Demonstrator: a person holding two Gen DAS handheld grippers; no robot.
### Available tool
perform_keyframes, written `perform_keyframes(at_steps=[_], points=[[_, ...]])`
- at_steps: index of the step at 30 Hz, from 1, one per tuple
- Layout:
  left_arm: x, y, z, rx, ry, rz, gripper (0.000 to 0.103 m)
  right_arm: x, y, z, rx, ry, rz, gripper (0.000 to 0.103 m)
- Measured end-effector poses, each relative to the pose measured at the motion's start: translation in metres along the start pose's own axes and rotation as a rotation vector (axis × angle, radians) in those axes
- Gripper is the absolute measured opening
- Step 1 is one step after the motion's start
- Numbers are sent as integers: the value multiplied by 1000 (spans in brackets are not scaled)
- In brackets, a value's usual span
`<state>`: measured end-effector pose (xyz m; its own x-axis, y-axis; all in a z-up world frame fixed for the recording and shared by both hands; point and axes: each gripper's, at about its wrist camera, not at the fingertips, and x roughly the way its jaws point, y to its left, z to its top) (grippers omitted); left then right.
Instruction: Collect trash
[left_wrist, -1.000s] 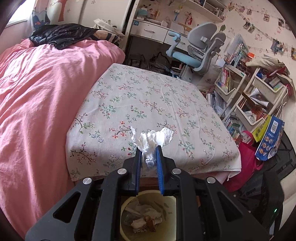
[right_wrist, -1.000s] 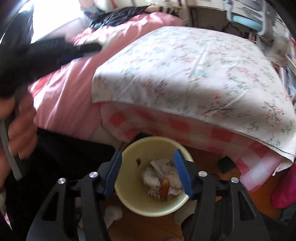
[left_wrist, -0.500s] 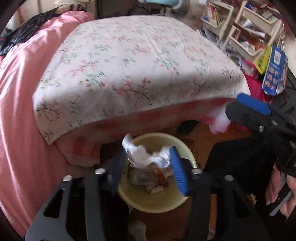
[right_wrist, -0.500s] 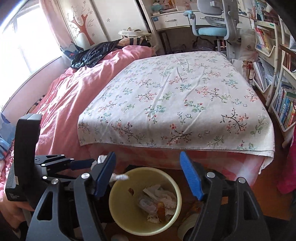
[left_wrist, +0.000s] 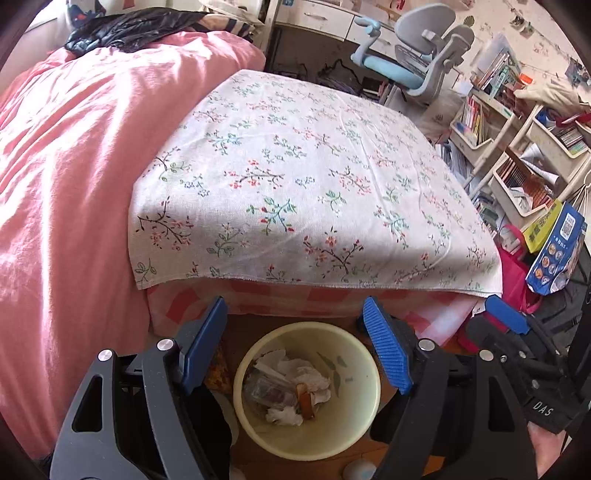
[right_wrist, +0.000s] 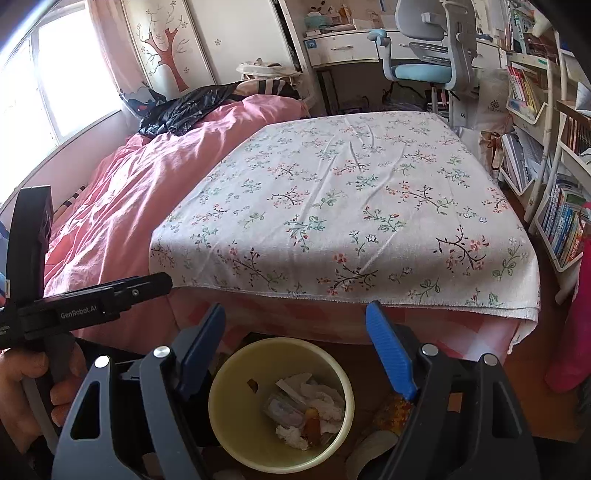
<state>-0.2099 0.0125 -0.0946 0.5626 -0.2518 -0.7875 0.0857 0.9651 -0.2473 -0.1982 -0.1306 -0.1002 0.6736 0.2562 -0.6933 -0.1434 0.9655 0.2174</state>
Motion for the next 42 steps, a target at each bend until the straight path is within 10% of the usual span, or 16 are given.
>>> perform_keyframes(at_steps=[28,42], points=[[-16,3,8,-38,-123,40,83,-3,13,5,-37,-35,-1,76],[-58,-2,62,38,-293,91,92,-16,21,91,-207,-181,-31,90]])
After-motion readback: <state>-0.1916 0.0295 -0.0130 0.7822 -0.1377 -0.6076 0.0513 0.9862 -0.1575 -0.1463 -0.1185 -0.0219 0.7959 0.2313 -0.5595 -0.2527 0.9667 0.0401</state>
